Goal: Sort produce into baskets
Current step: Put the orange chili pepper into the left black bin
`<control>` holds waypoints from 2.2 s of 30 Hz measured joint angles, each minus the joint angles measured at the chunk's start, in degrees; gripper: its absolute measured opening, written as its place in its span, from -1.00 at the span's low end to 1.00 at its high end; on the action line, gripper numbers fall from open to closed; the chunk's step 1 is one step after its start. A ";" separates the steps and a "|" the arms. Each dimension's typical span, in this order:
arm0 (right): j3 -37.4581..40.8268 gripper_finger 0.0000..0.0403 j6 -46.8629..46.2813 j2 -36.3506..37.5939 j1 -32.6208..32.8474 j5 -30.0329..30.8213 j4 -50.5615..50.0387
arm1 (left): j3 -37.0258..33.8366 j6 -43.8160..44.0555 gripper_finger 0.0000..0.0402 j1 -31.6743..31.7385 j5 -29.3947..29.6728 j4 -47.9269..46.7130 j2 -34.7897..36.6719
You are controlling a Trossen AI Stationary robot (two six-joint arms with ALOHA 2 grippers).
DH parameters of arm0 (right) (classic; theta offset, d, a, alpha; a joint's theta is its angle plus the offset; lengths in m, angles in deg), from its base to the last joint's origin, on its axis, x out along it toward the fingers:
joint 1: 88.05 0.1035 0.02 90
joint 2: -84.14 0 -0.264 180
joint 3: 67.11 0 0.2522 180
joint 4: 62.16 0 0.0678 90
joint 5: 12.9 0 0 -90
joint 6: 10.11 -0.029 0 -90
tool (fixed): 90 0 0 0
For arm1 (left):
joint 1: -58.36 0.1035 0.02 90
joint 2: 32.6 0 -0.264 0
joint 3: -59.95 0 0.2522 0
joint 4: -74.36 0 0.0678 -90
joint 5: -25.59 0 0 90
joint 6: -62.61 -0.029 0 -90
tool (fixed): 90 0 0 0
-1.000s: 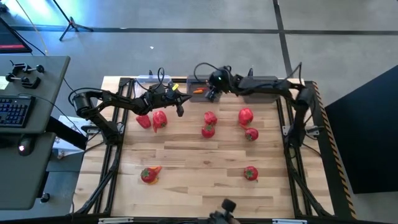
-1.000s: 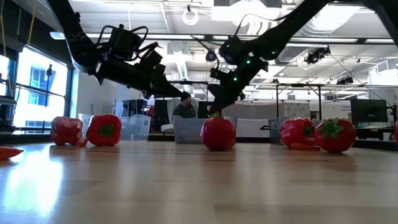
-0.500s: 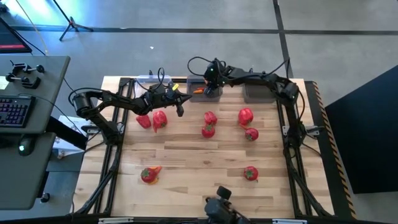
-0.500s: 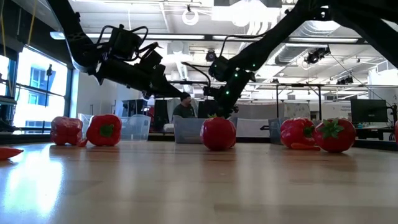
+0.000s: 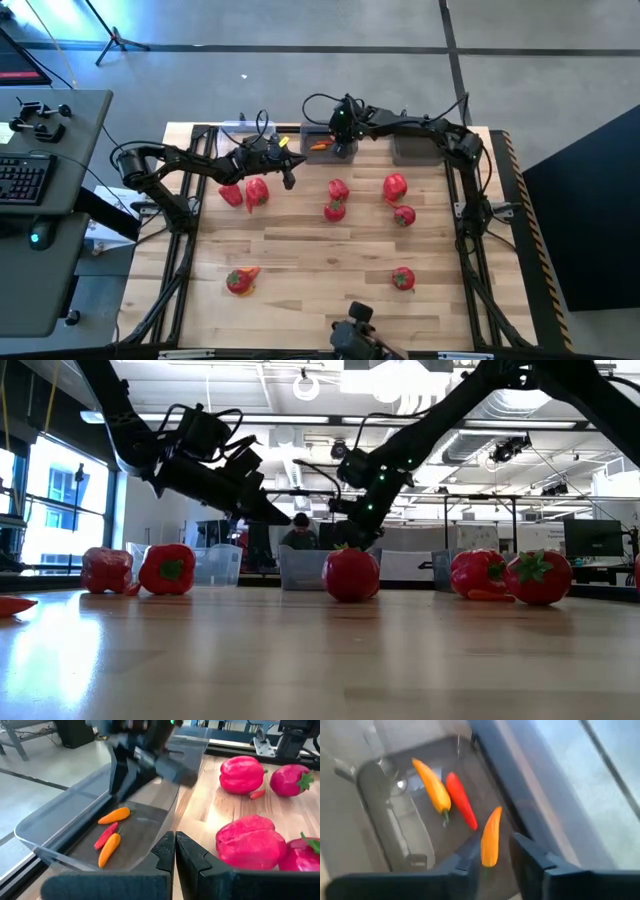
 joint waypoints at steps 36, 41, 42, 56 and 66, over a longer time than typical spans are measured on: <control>49.39 -1.00 -9.18 29.57 20.78 5.09 54.14 | 5.37 -1.44 -0.96 -16.25 0.27 -46.71 22.38; 49.39 -1.00 -7.67 29.55 22.04 5.08 54.30 | 8.49 -1.29 -0.84 -20.22 1.89 -57.79 22.12; 49.39 -1.00 -7.69 29.55 22.10 5.08 54.30 | 9.12 -0.93 -0.81 -21.07 1.88 -59.49 22.12; 49.37 -1.00 -7.58 29.50 22.08 5.09 53.25 | 10.05 20.88 -0.32 -33.60 -4.70 -70.37 15.30; 49.37 -1.00 -5.99 29.48 22.08 5.08 52.58 | 10.05 36.10 -0.15 -38.49 -13.85 -74.81 10.76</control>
